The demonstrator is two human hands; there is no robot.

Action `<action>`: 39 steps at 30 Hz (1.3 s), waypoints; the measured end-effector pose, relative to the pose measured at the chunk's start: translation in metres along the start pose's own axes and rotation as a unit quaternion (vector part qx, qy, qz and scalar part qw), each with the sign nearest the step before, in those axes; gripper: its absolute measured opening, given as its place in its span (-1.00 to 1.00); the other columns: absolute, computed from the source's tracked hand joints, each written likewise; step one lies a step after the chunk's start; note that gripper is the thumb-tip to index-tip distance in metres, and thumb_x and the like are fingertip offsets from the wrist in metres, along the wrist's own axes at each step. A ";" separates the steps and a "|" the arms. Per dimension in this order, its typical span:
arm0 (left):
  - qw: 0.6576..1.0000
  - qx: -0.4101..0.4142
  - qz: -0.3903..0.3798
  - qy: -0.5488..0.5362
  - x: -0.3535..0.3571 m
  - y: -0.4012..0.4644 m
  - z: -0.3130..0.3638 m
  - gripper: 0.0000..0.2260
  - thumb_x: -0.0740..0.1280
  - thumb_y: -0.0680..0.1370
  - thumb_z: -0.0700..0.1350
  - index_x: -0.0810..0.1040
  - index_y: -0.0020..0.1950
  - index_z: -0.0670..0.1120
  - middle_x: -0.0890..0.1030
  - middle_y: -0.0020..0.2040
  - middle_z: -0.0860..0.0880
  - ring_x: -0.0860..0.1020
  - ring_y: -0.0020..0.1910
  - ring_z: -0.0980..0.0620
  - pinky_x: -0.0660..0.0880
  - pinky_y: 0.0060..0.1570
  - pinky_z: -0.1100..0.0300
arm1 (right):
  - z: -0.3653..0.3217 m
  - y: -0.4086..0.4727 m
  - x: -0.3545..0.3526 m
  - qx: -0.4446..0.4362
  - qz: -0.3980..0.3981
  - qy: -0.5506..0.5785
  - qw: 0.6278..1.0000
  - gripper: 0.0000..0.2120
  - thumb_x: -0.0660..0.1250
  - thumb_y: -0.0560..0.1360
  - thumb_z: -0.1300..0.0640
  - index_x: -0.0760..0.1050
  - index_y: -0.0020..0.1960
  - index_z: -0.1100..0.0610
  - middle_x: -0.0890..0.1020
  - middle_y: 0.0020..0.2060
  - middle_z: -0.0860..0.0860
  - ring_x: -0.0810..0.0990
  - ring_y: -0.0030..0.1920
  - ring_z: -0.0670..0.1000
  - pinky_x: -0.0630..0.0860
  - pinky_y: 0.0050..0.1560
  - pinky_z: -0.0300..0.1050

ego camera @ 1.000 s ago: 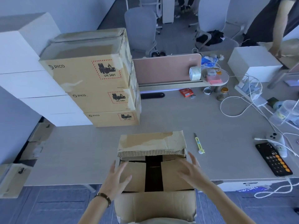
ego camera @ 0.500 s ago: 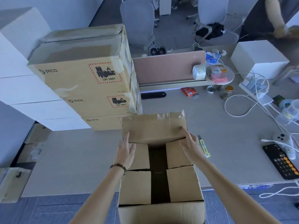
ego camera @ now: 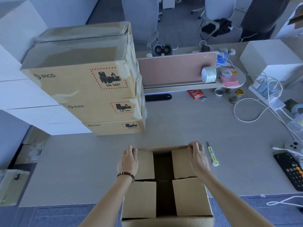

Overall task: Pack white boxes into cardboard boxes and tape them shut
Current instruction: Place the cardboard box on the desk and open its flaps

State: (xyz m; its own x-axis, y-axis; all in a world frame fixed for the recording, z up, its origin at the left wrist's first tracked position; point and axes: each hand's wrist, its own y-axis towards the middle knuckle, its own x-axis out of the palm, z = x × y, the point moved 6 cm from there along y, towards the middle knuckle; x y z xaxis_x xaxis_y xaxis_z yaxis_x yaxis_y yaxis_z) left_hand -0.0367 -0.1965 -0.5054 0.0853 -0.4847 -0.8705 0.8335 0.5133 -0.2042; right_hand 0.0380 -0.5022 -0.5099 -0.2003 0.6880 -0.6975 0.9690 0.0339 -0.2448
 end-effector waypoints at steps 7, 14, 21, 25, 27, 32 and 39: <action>1.000 0.007 0.015 -0.003 -0.018 0.045 -0.008 -0.78 0.02 0.67 0.16 0.34 -0.04 0.10 0.53 -0.20 0.10 0.53 -0.29 0.05 0.37 -0.39 0.18 | -0.030 0.028 0.011 -0.005 0.004 -0.004 1.000 -0.83 0.00 0.72 0.03 0.35 0.19 -0.02 0.52 0.18 -0.03 0.50 -0.06 0.08 0.34 -0.09 -0.05; 1.000 0.023 0.013 -0.014 -0.030 0.089 -0.009 -0.81 0.02 0.67 0.16 0.33 -0.01 0.12 0.55 -0.15 0.10 0.54 -0.29 0.05 0.42 -0.39 0.18 | -0.054 0.063 0.026 -0.003 0.005 -0.004 1.000 -0.80 0.04 0.71 0.01 0.37 0.24 0.02 0.54 0.22 0.02 0.50 -0.01 0.06 0.39 -0.04 -0.06; 0.999 0.017 -0.004 -0.028 -0.032 0.113 -0.009 -0.76 0.01 0.64 0.21 0.31 0.13 0.11 0.63 0.00 0.08 0.61 -0.14 -0.06 0.56 -0.17 0.02 | -0.067 0.076 0.032 -0.005 0.000 -0.015 1.000 -0.70 0.09 0.68 -0.10 0.31 0.38 -0.06 0.47 0.35 -0.01 0.52 0.19 0.10 0.46 0.12 0.00; 0.998 0.003 -0.030 -0.048 -0.032 0.114 -0.008 -0.64 0.04 0.65 0.22 0.25 0.31 0.03 0.64 0.11 -0.03 0.62 0.02 -0.13 0.54 -0.05 -0.01 | -0.067 0.080 0.030 -0.005 -0.056 -0.039 0.998 -0.55 0.06 0.67 -0.15 0.16 0.53 -0.10 0.32 0.50 0.01 0.40 0.41 0.13 0.40 0.32 0.09; 0.996 -0.005 -0.055 -0.077 -0.033 0.112 -0.008 -0.57 0.09 0.65 0.18 0.18 0.42 -0.02 0.56 0.26 -0.12 0.58 0.15 -0.18 0.52 0.02 -0.03 | -0.065 0.078 0.029 0.000 -0.082 -0.109 0.991 -0.45 0.05 0.67 -0.16 -0.01 0.61 -0.12 0.12 0.59 0.06 0.22 0.54 0.19 0.27 0.46 0.15; 0.996 0.084 0.020 0.031 -0.046 0.079 0.001 -0.52 0.33 0.57 -0.03 0.28 0.42 -0.14 0.22 0.49 -0.27 0.43 0.34 -0.30 0.51 0.18 -0.17 | -0.087 0.036 0.013 -0.144 0.029 -0.206 0.967 -0.65 0.24 0.63 0.15 0.38 0.41 0.09 0.40 0.40 0.11 0.46 0.34 0.18 0.41 0.34 0.03; 0.933 0.277 -0.067 0.218 0.000 0.016 0.030 -0.68 0.37 0.48 0.16 0.57 0.18 0.08 -0.03 0.60 -0.27 -0.36 0.54 -0.27 -0.20 0.43 -0.44 | -0.085 -0.008 0.078 -0.254 -0.078 -0.372 0.890 -0.65 0.39 0.47 -0.20 0.60 0.14 -0.02 0.31 0.46 0.22 0.06 0.57 0.33 0.02 0.49 0.49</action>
State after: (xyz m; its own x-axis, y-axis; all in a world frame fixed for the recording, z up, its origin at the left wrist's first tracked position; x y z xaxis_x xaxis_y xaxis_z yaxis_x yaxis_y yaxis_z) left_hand -0.0068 -0.2099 -0.4955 -0.1691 -0.1216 -0.9781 0.9855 -0.0339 -0.1661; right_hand 0.0271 -0.3871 -0.5055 -0.1948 -0.0173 -0.9807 0.8243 0.5391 -0.1732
